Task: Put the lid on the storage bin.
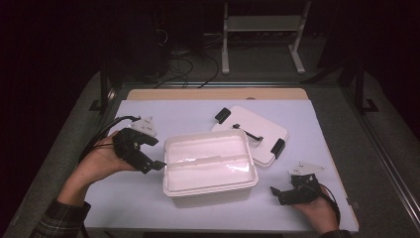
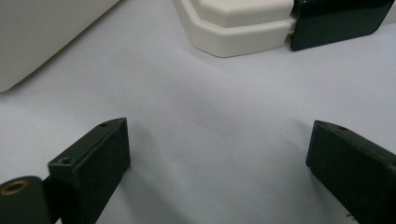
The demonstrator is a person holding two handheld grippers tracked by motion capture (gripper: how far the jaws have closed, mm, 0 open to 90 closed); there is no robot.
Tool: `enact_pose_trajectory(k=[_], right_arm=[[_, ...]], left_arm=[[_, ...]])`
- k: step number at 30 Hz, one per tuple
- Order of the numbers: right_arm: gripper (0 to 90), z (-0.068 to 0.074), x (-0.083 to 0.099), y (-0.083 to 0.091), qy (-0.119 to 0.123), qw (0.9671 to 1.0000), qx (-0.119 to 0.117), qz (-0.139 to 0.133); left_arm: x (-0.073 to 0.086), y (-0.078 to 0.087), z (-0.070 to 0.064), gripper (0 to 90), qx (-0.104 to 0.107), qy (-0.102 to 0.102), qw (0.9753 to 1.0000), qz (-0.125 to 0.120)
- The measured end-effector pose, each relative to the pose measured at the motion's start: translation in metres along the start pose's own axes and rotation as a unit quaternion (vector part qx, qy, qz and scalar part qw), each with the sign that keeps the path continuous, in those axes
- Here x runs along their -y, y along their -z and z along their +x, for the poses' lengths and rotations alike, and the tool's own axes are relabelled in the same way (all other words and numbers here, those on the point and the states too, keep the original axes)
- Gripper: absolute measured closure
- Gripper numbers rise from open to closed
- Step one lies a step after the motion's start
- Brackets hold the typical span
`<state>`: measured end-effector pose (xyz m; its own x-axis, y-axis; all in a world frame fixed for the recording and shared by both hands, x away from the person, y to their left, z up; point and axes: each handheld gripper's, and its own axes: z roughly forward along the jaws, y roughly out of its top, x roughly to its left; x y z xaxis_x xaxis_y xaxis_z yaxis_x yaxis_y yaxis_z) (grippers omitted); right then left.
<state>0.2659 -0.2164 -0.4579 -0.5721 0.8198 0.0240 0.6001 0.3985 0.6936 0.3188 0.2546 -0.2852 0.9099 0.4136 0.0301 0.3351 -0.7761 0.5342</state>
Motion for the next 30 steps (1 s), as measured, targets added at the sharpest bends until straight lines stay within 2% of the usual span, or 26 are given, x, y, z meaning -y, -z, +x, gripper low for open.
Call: enact_pose_trajectory(k=[1, 2, 3, 7, 8, 10, 11, 12, 13, 14, 16, 18, 19, 23, 27, 30], right_arm=[[5.7, 0.0, -0.001, 0.0, 0.001, 1.0, 0.0, 0.003], [5.7, 0.0, -0.002, 0.0, 0.002, 1.0, 0.0, 0.007], [5.9, 0.0, -0.003, 0.0, 0.003, 0.9999, 0.0, 0.01], [9.7, -0.001, -0.006, 0.0, 0.009, 0.9999, -0.008, 0.012], [10.0, 0.0, -0.009, -0.001, 0.01, 0.9998, -0.009, 0.014], [9.9, 0.0, -0.012, -0.001, 0.013, 0.9998, -0.012, 0.012], [9.9, 0.0, -0.013, -0.001, 0.014, 0.9998, -0.012, 0.013], [9.9, 0.0, -0.015, -0.002, 0.014, 0.9997, -0.011, 0.015], [9.9, -0.001, -0.016, -0.003, 0.014, 0.9997, -0.011, 0.015], [9.9, -0.001, -0.017, -0.003, 0.014, 0.9997, -0.011, 0.014], [10.0, -0.002, -0.019, -0.004, 0.014, 0.9997, -0.01, 0.018], [10.1, -0.003, -0.022, -0.004, 0.013, 0.9996, -0.011, 0.021], [10.2, -0.003, -0.023, -0.004, 0.014, 0.9996, -0.011, 0.021], [10.5, -0.006, -0.033, -0.003, 0.018, 0.9996, -0.013, 0.015], [10.5, -0.007, -0.041, -0.004, 0.025, 0.9995, -0.013, 0.013], [10.5, -0.008, -0.048, -0.006, 0.027, 0.9995, -0.014, 0.005]], left_arm=[[0.0, 0.0, 0.0, 17.4, 0.0, 0.0, 1.0, 0.0], [0.01, 0.003, 0.002, 17.0, -0.008, 0.009, 0.9999, -0.001], [0.01, 0.003, 0.002, 16.7, -0.008, 0.009, 0.9999, -0.001], [0.032, -0.001, 0.006, 15.4, -0.018, 0.024, 0.9996, 0.003], [0.043, -0.008, 0.006, 15.0, -0.022, 0.029, 0.9993, 0.01], [0.054, -0.016, 0.006, 13.8, -0.03, 0.036, 0.9988, 0.013], [0.054, -0.016, 0.006, 13.7, -0.03, 0.036, 0.9988, 0.013], [0.064, -0.024, 0.006, 13.5, -0.037, 0.041, 0.9984, 0.015], [0.064, -0.024, 0.006, 11.9, -0.037, 0.041, 0.9984, 0.015], [0.074, -0.031, 0.007, 11.1, -0.045, 0.047, 0.9978, 0.015], [0.079, -0.035, 0.007, 10.1, -0.046, 0.049, 0.9976, 0.015], [0.093, -0.045, 0.006, 9.2, -0.052, 0.061, 0.9967, 0.014], [0.093, -0.045, 0.006, 8.2, -0.052, 0.061, 0.9967, 0.014], [0.114, -0.062, 0.004, 4.9, -0.056, 0.084, 0.9949, 0.002], [0.121, -0.068, 0.003, 2.2, -0.062, 0.088, 0.9941, 0.009], [0.128, -0.072, 0.001, 2.2, -0.067, 0.093, 0.9934, 0.003]])
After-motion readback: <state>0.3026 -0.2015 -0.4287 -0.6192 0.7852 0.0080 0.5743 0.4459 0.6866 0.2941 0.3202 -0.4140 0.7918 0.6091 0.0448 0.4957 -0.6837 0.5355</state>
